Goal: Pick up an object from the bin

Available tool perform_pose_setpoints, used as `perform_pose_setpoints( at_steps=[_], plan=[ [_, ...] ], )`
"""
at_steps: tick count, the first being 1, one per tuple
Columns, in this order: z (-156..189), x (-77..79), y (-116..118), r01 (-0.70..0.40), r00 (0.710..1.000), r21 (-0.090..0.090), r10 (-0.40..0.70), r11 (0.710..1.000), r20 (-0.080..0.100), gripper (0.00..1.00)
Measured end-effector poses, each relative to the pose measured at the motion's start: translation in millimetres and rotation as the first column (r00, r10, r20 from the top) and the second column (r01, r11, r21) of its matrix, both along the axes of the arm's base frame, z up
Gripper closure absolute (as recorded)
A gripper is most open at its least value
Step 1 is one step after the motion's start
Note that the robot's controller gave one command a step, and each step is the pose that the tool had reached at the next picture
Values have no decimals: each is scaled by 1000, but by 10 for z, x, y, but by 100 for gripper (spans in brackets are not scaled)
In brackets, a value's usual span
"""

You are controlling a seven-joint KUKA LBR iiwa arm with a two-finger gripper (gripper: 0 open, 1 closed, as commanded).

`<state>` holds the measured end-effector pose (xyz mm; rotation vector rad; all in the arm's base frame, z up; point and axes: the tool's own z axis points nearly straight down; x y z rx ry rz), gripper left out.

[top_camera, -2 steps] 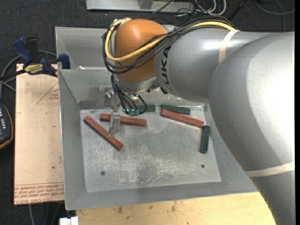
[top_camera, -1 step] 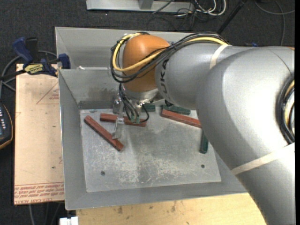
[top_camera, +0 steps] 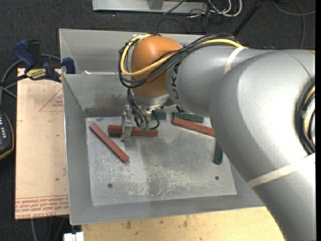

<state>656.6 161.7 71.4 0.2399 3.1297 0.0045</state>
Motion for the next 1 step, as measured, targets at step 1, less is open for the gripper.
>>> perform_pose_setpoints(
  at_steps=[1],
  plan=[
    [1568, -40, 112, 19, 1000, 2, -19, 1000, 9, 100]
  ],
)
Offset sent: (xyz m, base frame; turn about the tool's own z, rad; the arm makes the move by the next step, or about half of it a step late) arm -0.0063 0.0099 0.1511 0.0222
